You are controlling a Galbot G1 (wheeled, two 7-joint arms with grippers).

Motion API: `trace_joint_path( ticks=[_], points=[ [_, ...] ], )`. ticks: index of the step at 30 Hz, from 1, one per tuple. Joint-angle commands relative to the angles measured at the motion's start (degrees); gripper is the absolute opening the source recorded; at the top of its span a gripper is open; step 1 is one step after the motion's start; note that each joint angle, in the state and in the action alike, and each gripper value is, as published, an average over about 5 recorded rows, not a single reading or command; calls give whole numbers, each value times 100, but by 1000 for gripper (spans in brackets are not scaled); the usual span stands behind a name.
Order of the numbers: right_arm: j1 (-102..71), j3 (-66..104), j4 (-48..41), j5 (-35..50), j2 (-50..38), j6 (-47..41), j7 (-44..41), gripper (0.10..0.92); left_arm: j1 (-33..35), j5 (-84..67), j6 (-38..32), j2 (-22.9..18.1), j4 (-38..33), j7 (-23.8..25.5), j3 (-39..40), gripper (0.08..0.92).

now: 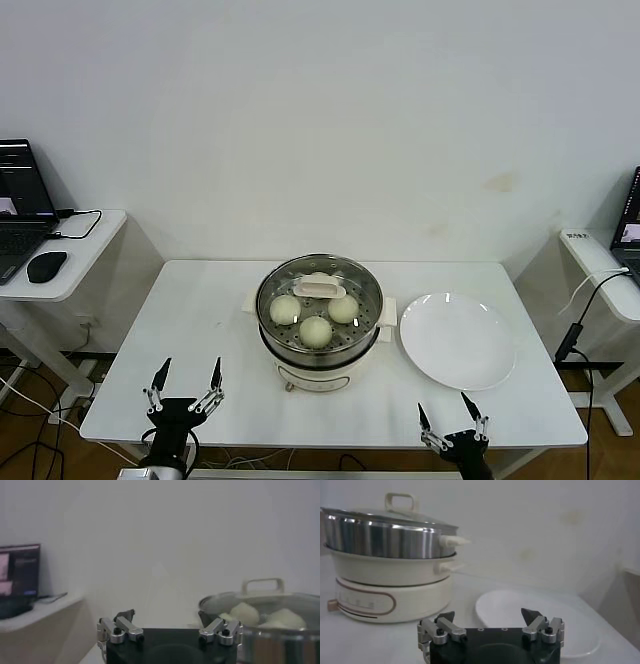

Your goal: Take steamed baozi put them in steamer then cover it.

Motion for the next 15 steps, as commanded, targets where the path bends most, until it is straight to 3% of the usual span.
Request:
trace_joint_path(
  ticks=[1,15],
  points=[
    [-14,-66,34,83,-70,-6,-6,823,240,-286,-9,-112,146,211,-232,823],
    [-46,-96,123,180,-32,-88,-6,823,163,-207,-3,-83,342,301,-371,823]
  ],
)
